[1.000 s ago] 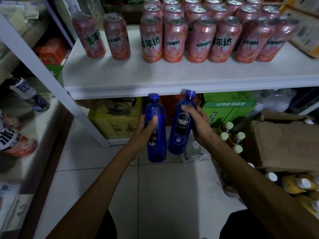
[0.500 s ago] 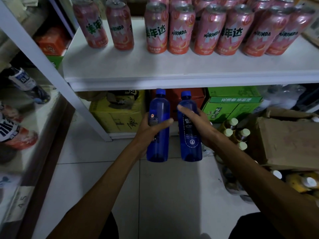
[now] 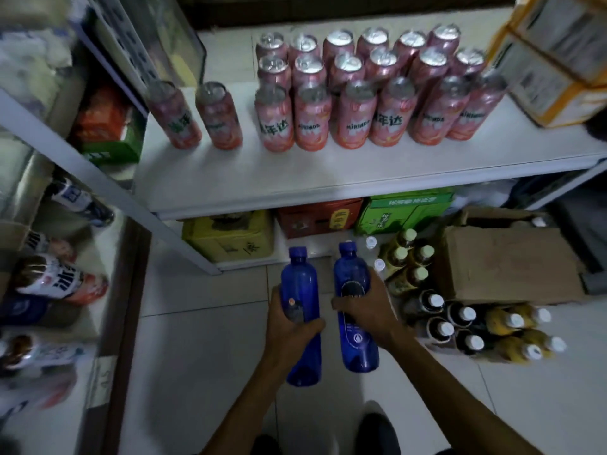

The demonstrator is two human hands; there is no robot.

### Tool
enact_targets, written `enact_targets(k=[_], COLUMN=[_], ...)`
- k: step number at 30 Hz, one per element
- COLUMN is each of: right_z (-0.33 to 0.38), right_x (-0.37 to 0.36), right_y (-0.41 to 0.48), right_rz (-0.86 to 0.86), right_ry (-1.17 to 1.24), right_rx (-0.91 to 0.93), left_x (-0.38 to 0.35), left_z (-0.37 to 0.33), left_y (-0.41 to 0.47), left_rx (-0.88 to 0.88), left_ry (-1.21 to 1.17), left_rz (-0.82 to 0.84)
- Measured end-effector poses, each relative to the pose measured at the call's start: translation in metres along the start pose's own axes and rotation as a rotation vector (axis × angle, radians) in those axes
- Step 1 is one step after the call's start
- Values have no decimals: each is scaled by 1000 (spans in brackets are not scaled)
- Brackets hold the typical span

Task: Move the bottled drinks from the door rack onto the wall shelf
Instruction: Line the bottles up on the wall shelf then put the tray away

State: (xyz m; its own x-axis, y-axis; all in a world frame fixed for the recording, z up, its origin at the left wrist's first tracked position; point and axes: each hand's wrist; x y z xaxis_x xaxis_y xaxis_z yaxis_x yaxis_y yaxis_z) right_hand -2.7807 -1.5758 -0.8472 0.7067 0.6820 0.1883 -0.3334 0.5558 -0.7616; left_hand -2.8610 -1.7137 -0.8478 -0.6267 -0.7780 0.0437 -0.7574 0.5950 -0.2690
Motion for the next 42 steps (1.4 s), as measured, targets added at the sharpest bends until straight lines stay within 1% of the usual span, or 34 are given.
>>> enact_targets(k=[3, 7, 13, 16, 23, 29, 34, 38, 40, 42], right_z=[12, 44, 108, 150, 246, 332, 409, 462, 481, 495], right_x=[14, 34, 68, 86, 124, 152, 181, 213, 230, 246], right_y=[-36, -93, -185, -230, -356, -471, -560, -618, -642, -662], right_rz=[-26, -19, 15, 1, -22, -120, -214, -215, -207, -238], right_ry=[18, 41, 47, 68, 144, 167, 162, 158, 147, 133], right_rx=[-39, -18, 92, 169, 337, 494, 657, 765, 806, 851], left_x=[-1, -8, -15, -21, -24, -15, -19, -31, -40, -51], left_z=[-41, -107, -213, -272, -423, -558, -675, -755, -787, -813], left_y=[-20, -40, -80, -94, -129, -162, -193, -218, -231, -243], left_rx=[7, -24, -90, -141, -335, -527, -675, -800, -827, -867], left_ry=[18, 18, 17, 31, 61, 82, 54, 74, 79, 86], left_rz=[28, 20, 52, 86, 133, 144, 105, 38, -15, -90])
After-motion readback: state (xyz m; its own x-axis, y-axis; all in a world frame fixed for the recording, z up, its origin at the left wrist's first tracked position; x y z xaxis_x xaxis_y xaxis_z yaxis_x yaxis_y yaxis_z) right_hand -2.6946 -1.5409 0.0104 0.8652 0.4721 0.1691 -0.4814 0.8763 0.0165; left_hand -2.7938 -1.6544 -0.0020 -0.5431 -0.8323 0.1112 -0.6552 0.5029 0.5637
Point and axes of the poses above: each hand's wrist, its own y-axis towards the middle knuckle, its own x-axis out of the back of the hand, z = x × y, and after that the axes turned 15 degrees about -x, right-handed
